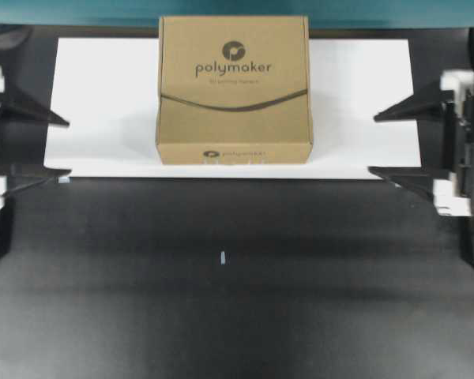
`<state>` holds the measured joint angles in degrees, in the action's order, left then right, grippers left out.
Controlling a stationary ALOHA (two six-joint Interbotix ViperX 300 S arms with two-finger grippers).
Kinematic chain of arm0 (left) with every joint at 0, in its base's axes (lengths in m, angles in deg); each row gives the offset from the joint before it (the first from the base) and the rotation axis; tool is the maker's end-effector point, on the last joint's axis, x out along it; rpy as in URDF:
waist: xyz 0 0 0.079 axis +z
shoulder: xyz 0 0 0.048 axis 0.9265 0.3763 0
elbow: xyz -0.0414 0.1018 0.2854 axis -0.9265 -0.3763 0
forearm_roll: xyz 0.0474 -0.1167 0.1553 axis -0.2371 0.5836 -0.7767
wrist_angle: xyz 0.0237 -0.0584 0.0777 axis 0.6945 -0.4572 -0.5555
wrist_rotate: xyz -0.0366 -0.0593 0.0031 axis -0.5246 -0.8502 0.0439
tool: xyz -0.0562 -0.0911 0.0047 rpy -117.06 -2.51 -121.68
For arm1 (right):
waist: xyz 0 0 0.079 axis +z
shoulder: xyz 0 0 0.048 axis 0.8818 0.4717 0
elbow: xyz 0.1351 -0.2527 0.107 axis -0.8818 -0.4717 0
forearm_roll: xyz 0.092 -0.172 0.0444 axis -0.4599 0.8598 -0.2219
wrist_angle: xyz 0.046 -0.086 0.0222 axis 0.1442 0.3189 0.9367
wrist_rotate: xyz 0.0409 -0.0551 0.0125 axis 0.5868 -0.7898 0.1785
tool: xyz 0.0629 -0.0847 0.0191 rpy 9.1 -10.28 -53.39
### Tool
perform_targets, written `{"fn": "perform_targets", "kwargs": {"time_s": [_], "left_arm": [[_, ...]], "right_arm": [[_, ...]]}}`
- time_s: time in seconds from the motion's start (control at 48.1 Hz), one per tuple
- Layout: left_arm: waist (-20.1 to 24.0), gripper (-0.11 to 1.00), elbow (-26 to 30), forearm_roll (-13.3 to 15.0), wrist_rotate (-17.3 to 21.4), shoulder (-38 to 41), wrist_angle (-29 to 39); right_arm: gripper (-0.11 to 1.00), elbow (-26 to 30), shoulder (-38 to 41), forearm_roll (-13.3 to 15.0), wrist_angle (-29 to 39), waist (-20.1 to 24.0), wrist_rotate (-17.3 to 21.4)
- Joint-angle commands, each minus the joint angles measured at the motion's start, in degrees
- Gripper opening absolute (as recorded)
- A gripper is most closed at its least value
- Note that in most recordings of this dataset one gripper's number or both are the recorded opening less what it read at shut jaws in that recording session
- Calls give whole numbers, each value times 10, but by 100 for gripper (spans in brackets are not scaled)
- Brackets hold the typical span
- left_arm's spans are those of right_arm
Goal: Place the cardboard box on the stand after clamping it between your arms.
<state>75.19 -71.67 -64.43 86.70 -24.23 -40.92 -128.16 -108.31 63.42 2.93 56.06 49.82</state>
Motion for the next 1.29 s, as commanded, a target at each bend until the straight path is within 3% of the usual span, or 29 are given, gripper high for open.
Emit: {"fn": "perform_targets", "kwargs": {"time_s": [0.0,0.208,0.499,1.269], "left_arm": [[-25,75,0,-1,-17,-16,-12],[-50,75,-19,-1,-47,-62,-33],[-51,75,-33,-1,-47,-90,-33],[-51,75,-35,-1,-48,-118,-47]], "right_arm": [[82,-5,-27,-1,-8,23,14],[82,-31,-101,-1,-9,52,54],[82,-67,-177,-1,-25,54,59],[82,-83,-189,-1,-54,54,58]]}}
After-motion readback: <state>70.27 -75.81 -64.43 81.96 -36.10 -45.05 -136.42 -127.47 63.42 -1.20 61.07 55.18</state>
